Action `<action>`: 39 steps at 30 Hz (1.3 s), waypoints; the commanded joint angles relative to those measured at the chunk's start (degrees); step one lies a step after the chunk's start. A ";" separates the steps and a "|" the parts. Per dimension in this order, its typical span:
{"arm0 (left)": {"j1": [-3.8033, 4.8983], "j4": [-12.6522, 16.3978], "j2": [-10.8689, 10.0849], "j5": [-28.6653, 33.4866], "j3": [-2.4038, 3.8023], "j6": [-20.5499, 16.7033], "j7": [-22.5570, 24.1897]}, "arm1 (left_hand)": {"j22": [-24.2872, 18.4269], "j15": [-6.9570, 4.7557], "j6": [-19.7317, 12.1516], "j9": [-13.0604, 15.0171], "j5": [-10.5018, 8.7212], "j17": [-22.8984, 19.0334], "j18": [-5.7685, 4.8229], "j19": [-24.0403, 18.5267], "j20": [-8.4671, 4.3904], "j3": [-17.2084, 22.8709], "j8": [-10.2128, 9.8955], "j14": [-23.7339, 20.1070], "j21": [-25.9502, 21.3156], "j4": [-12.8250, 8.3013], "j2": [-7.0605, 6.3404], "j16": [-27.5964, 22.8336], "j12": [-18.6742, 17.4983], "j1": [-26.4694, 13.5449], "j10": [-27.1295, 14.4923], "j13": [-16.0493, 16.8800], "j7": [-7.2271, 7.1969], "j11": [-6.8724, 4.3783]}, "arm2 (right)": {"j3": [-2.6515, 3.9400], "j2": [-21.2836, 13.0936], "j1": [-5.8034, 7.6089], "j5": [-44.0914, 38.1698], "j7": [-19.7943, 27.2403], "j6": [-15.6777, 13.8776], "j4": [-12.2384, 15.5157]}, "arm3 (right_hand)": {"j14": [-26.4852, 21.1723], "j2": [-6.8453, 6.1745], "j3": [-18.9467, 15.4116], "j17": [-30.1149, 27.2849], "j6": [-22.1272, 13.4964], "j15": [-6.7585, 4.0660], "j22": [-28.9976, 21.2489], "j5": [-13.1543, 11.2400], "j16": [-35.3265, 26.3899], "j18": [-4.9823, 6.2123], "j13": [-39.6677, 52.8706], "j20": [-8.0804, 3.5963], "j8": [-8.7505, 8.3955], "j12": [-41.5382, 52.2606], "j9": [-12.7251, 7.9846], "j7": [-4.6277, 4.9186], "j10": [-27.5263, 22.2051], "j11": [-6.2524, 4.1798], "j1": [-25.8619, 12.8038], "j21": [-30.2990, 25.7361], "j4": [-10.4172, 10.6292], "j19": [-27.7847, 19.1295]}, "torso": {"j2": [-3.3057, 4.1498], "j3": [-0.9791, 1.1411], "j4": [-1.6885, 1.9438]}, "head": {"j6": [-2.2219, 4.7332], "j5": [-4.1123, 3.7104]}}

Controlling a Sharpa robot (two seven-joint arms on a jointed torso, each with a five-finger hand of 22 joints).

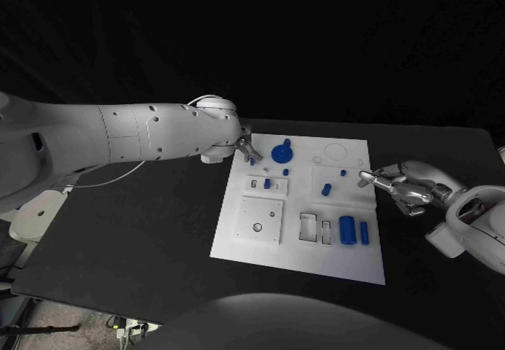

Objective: Assemble the parts on the task board

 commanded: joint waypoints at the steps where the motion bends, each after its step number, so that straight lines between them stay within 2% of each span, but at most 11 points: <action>1: -0.07 0.00 0.16 0.71 0.04 0.79 -0.06 | 15.02 -0.10 0.51 -0.20 0.71 15.05 -0.83 5.91 -0.02 0.19 -0.34 5.94 0.05 -0.09 -0.03 0.14 -0.32 0.64 5.97 15.06 0.07 -0.06 | -0.01 0.02 -0.04 -0.17 0.26 0.96 0.05 | 5.98 0.01 -0.35 15.08 -0.24 -0.20 10.70 0.18 0.20 0.30 15.08 0.11 -0.12 0.22 -0.06 0.03 5.96 -0.09 -0.40 -0.19 -0.14 -0.33 | 0.00 0.00 0.03 | 0.00 0.01; 6: -0.11 -0.03 0.19 0.98 0.04 0.74 -0.07 | 15.02 -0.16 0.64 -0.49 2.07 15.05 -0.83 5.91 -0.05 0.51 -0.46 5.94 0.04 -0.10 -0.07 0.14 -0.32 1.35 5.97 15.06 0.00 -0.12 | -0.01 0.04 -0.04 -0.17 0.21 1.00 0.04 | 5.98 0.04 -0.34 15.08 -0.23 -0.20 10.69 0.22 0.20 0.31 15.08 0.11 -0.12 0.22 -0.07 0.03 5.96 -0.09 -0.36 -0.22 -0.16 -0.35 | -0.04 -0.01 0.06 | 0.00 0.01; 9: -0.13 -0.04 0.19 1.10 0.04 0.72 -0.08 | 15.02 -0.22 0.70 -0.75 4.26 15.05 -0.83 5.90 -0.11 0.95 -0.57 5.94 0.03 -0.09 -0.26 0.14 -0.32 2.16 5.97 15.06 -0.07 -0.20 | -0.01 0.06 -0.05 -0.17 0.19 1.02 0.03 | 5.98 0.04 -0.34 15.08 -0.23 -0.20 10.69 0.22 0.20 0.31 15.08 0.11 -0.12 0.22 -0.07 0.03 5.96 -0.09 -0.36 -0.22 -0.16 -0.35 | -0.04 -0.01 0.04 | 0.00 0.06; 13: -0.14 -0.02 0.17 1.25 0.04 0.66 -0.10 | 15.03 -0.28 0.75 -0.94 5.87 15.05 -0.84 5.91 -0.16 1.47 -0.63 5.94 0.05 -0.13 -0.48 0.14 -0.32 2.92 5.97 15.06 -0.15 -0.26 | -0.01 0.10 -0.06 -0.17 0.17 1.01 -0.02 | 5.98 0.04 -0.34 15.08 -0.23 -0.20 10.69 0.22 0.20 0.31 15.08 0.11 -0.12 0.22 -0.07 0.03 5.96 -0.09 -0.36 -0.22 -0.16 -0.35 | -0.04 -0.01 0.03 | 0.00 0.11; 21: -0.16 0.16 0.04 1.34 0.04 0.21 -0.07 | 15.01 -0.42 0.91 -1.19 10.27 15.05 -0.83 5.89 -0.30 2.94 -0.60 5.94 0.01 -0.09 -1.13 0.14 -0.32 4.26 5.97 15.06 -0.29 -0.42 | -0.01 0.13 -0.10 -0.17 0.17 0.97 -0.07 | 5.98 0.07 -0.32 15.08 -0.23 -0.20 10.65 0.27 0.20 0.34 15.08 0.11 -0.11 0.22 -0.08 0.03 5.96 -0.09 -0.31 -0.32 -0.17 -0.44 | -0.03 -0.01 0.02 | 0.00 0.28; 28: -0.16 0.41 -0.18 1.54 0.05 -0.62 -0.03 | 15.00 -0.53 1.10 -1.17 12.05 15.05 -0.82 5.87 -0.39 4.05 -0.43 5.94 -0.01 -0.16 -1.35 0.14 -0.32 4.95 5.97 15.06 -0.44 -0.55 | -0.01 0.14 -0.12 -0.17 0.16 0.96 -0.08 | 5.98 0.13 -0.28 15.08 -0.22 -0.19 10.65 0.35 0.20 0.34 15.08 0.11 -0.11 0.22 -0.09 0.03 5.96 -0.08 -0.23 -0.32 -0.20 -0.44 | -0.04 0.00 0.03 | 0.00 0.32; 39: -0.16 1.45 -1.00 0.33 0.05 -1.34 -0.03 | 14.99 -0.62 1.21 -1.07 12.51 15.05 -0.81 5.85 -0.47 4.91 -0.26 5.94 -0.04 -0.31 -1.62 0.14 -0.32 5.76 5.97 15.06 -0.55 -0.65 | -0.01 0.18 -0.15 -0.17 0.05 1.03 -0.26 | 5.98 0.13 -0.28 15.08 -0.22 -0.19 10.65 0.35 0.20 0.34 15.08 0.11 -0.11 0.22 -0.09 0.03 5.96 -0.08 -0.23 -0.32 -0.20 -0.44 | -0.08 0.00 0.06 | 0.00 0.38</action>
